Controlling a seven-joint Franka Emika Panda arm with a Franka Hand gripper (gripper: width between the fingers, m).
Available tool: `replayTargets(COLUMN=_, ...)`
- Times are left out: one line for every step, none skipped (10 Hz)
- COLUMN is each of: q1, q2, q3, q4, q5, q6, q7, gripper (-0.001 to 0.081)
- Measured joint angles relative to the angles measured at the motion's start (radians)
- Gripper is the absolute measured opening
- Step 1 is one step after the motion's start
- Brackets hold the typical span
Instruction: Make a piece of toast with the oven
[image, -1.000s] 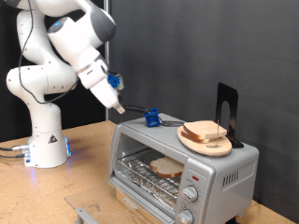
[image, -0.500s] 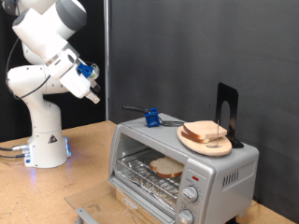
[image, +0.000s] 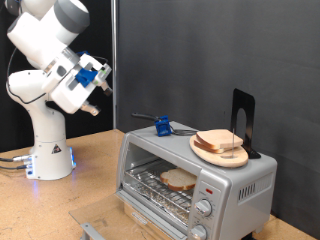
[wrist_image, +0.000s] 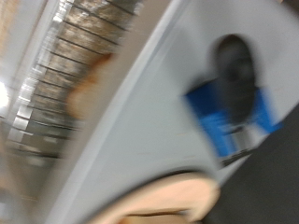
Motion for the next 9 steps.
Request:
replayTargets(q1=-0.036, q2=0.029, q3=0.005, q4=-0.002, q5=0.002, q6=0.068, q7=0.064, gripper=0.0808)
replayTargets(q1=-0.061, q2=0.063, q3=0.033, q4=0.001, q5=0.007, q6=0.115, q7=0.124, gripper=0.0808)
replayTargets(q1=-0.058, q2=0.062, q3=0.028, q4=0.008, q5=0.007, q6=0.093, q7=0.092, gripper=0.0808)
replayTargets(q1=-0.062, q2=0.066, q3=0.015, q4=0.026, q5=-0.011, q6=-0.003, q7=0.152, gripper=0.0808)
replayTargets(q1=-0.073, q2=0.074, q3=0.004, q4=0.045, q5=-0.02, q6=-0.082, q7=0.262, gripper=0.0808)
replayTargets(q1=-0.085, q2=0.091, q3=0.002, q4=0.054, q5=-0.016, q6=-0.111, q7=0.367, gripper=0.0808)
replayTargets(q1=-0.098, q2=0.12, q3=-0.003, q4=0.06, q5=-0.019, q6=-0.13, q7=0.443, gripper=0.0808)
replayTargets(q1=-0.114, q2=0.161, q3=-0.014, q4=0.069, q5=-0.038, q6=-0.144, q7=0.478, gripper=0.0808)
replayTargets(q1=-0.129, q2=0.206, q3=-0.033, q4=0.082, q5=-0.064, q6=-0.152, q7=0.473, gripper=0.0808)
